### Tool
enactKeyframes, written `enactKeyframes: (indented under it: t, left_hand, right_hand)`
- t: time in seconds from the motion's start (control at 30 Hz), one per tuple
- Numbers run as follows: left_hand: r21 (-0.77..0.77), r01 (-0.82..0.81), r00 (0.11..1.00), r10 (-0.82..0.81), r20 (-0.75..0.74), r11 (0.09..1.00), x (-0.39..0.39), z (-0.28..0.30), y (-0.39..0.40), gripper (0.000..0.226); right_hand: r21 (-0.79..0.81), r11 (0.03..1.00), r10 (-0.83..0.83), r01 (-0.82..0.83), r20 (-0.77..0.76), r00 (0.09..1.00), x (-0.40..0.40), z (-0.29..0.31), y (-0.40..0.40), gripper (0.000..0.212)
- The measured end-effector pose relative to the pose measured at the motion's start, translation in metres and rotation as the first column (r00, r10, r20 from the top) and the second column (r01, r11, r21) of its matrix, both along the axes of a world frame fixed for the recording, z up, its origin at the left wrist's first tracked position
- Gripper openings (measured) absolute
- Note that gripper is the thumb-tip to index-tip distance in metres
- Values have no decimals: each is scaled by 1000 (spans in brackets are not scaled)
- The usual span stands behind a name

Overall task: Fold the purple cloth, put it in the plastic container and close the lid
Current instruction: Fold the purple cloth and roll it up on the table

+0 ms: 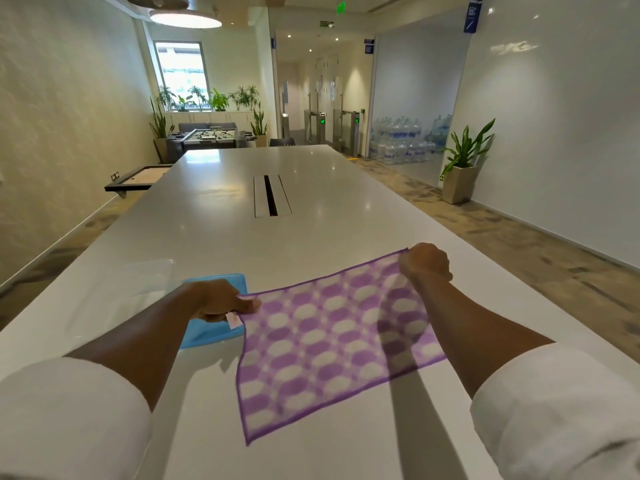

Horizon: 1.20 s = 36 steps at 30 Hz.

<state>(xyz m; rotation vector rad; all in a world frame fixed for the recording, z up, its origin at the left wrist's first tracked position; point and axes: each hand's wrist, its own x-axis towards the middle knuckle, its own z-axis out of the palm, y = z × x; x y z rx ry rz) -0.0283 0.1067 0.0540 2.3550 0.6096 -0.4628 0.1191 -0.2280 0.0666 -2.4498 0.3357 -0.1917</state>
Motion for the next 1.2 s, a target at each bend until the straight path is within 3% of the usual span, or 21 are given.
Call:
enactKeyframes:
  t: [0.1, 0.23, 0.33, 0.47, 0.73, 0.97, 1.2]
  left_hand:
    - [-127, -44, 994, 57, 96, 991, 5, -2, -6, 46]
    - [-63, -73, 963, 87, 256, 995, 12, 4, -24, 21]
    - [-264, -136, 910, 225, 348, 955, 19, 8, -33, 36]
    - [-337, -105, 892, 238, 384, 936, 28, 11, -47, 23]
    - [-397, -96, 843, 286, 456, 913, 45, 17, -75, 11]
    - [-449, -108, 824, 332, 458, 887, 46, 22, -84, 8]
    - [-500, -130, 812, 382, 441, 856, 45, 24, -86, 14]
  right_hand:
    - [27, 997, 77, -78, 7, 997, -3, -6, 8, 26]
    - [90, 974, 206, -209, 36, 978, -5, -13, 17, 22]
    - [185, 925, 323, -332, 74, 943, -9, -15, 27, 20]
    - [464, 778, 454, -423, 50, 890, -19, -12, 44, 7]
    - [647, 554, 652, -523, 53, 756, -37, 5, 70, 11]
    - [591, 536, 679, -602, 122, 724, -46, 12, 86, 5]
    - [481, 552, 706, -681, 165, 689, -52, 12, 94, 16]
